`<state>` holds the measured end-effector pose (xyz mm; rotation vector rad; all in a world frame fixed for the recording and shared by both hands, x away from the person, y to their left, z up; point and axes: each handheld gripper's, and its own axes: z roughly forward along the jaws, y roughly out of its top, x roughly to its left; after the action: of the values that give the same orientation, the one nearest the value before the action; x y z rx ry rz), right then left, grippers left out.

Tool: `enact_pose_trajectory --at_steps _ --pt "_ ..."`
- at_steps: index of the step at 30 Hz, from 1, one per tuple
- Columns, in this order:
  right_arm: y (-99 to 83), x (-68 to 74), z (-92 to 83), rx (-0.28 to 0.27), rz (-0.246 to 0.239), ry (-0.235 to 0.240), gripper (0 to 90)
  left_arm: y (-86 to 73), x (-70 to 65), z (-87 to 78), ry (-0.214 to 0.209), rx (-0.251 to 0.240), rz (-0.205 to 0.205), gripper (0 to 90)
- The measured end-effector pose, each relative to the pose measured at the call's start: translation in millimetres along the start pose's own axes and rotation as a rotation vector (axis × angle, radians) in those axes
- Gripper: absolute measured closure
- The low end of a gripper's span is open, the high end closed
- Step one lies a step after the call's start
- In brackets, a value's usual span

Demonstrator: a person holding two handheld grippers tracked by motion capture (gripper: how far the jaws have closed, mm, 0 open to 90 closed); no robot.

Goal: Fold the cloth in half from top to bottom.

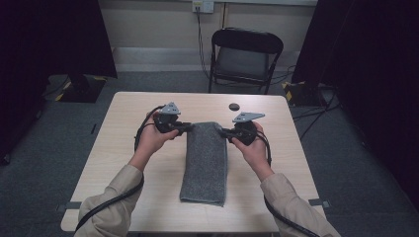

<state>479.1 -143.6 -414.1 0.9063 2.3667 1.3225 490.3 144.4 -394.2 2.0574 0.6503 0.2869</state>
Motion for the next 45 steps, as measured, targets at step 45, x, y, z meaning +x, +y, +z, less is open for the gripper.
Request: enact_pose_trajectory --at_steps 45 --pt "-100.0 50.9 -20.0 0.084 -0.04 0.082 68.3 -94.2 -65.4 5.7 -0.122 0.156 0.074 81.0"
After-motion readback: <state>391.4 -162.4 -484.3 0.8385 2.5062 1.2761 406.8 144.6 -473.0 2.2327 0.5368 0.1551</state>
